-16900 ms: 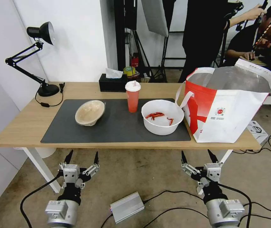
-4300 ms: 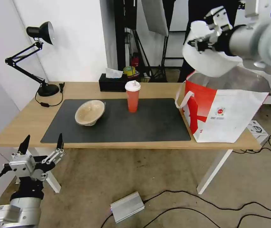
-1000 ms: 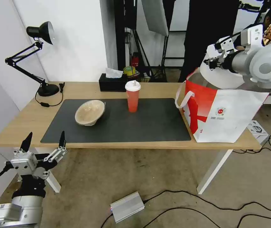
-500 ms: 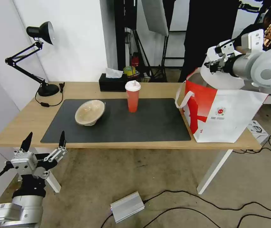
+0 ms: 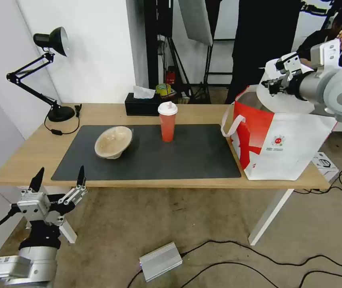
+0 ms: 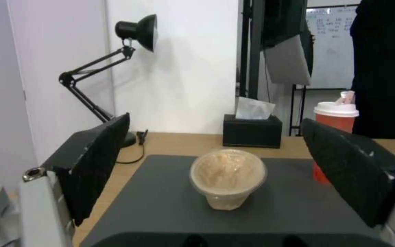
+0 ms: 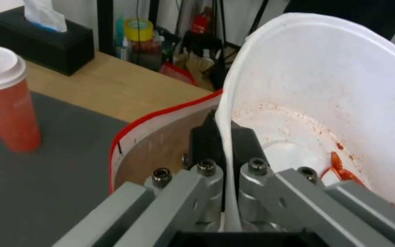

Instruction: Pick up the trash from the table and place it into the takeout bag.

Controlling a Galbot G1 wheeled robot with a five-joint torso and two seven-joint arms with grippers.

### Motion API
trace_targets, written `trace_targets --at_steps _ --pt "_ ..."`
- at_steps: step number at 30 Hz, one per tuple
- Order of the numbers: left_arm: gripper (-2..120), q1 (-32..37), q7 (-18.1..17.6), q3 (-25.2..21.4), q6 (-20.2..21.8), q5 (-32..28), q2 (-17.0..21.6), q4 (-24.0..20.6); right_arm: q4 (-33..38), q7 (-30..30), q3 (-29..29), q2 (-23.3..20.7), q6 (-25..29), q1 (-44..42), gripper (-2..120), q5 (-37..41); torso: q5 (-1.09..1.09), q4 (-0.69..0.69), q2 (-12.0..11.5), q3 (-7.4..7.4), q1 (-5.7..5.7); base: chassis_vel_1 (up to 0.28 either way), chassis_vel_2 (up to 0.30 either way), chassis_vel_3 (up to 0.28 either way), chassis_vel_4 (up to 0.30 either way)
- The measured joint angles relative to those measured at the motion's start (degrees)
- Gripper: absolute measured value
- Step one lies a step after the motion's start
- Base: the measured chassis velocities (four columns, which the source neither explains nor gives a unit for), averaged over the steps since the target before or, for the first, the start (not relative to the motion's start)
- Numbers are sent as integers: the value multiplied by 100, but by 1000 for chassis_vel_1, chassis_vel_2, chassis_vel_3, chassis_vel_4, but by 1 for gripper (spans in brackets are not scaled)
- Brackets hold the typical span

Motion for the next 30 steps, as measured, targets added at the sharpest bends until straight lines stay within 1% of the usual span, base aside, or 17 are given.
trace_targets --at_steps 29,30 --pt "100 15 0 76 2 27 -12 7 -22 19 171 52 0 -560 0 -102 0 0 0 0 0 0 0 0 0" --pt "100 15 0 77 2 27 -12 7 -16 27 184 52 0 -578 2 -106 0 0 0 0 0 0 0 0 0"
